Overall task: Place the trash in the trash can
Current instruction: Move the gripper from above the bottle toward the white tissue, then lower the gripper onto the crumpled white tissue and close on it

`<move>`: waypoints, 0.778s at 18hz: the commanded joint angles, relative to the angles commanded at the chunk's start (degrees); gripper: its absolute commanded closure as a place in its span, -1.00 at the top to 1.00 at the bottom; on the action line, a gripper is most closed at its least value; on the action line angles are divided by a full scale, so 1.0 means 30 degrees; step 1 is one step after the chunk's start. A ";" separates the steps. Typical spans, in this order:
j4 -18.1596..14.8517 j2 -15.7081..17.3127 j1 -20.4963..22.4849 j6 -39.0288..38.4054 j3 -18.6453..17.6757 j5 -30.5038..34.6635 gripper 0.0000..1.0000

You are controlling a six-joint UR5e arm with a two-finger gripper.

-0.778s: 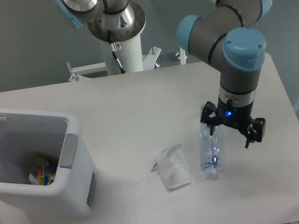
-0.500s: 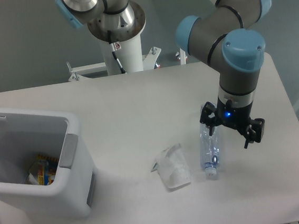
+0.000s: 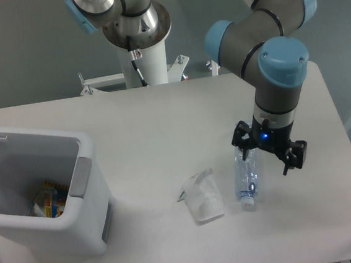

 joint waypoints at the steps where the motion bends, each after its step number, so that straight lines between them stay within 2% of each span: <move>1: 0.0233 0.0029 -0.0116 -0.0323 -0.0205 0.0000 1.00; 7: 0.3190 0.0176 -0.1141 -0.2699 -0.2489 -0.0030 1.00; 10: 0.3427 0.0030 -0.1522 -0.2845 -0.3514 -0.0030 1.00; 14: 0.3428 -0.0029 -0.2166 -0.3342 -0.3840 -0.0030 1.00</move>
